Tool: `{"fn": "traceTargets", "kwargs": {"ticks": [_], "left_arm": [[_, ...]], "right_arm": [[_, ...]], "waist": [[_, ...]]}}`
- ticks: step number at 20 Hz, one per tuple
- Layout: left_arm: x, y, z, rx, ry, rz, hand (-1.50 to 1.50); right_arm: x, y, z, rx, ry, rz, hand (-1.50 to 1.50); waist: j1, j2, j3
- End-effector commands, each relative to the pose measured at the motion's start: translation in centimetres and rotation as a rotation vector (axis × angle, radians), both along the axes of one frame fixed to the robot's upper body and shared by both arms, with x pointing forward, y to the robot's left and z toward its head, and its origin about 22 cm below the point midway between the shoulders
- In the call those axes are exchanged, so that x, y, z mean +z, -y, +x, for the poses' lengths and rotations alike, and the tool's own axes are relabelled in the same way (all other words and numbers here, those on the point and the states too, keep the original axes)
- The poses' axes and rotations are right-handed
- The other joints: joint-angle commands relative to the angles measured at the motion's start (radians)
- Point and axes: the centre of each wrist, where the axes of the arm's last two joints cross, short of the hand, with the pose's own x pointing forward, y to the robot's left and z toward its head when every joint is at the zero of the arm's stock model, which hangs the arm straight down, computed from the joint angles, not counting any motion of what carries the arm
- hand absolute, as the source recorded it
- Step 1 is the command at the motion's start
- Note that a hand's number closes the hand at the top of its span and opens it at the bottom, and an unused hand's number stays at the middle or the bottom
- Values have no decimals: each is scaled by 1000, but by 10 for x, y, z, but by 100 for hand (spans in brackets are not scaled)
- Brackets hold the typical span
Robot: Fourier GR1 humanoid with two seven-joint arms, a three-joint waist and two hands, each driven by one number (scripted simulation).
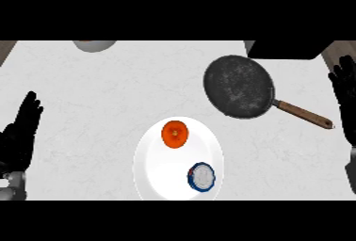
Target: Pick the squash from the plate and place it in the pan
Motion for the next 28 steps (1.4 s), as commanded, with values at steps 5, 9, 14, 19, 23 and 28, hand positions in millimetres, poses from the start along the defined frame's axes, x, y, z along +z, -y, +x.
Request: {"fn": "traceTargets", "kwargs": {"ticks": [5,9,14,19,23,28], "left_arm": [[25,64,28,-365,27,28,0],[17,82,25,-456,-17,-8,0],[6,97,16,-485,-63,-28,0],[24,96,27,-459,-54,-46,0],[24,101,22,-454,-57,-31,0],[16,97,23,-479,-66,-33,0]], "right_arm": [[-44,-90,37,-30,-296,44,-150],[-84,-61,16,-119,-390,-560,150],[-131,-186,-9,-297,-301,-258,-150],[-120,-218,-5,-123,-553,-451,-150],[-85,-223,20,-113,-677,-668,-150],[-50,-264,37,64,-917,-775,-150]], "waist": [[42,-20,39],[53,-13,29],[24,-32,39],[16,-38,39],[17,-43,38],[28,-36,37]]}}
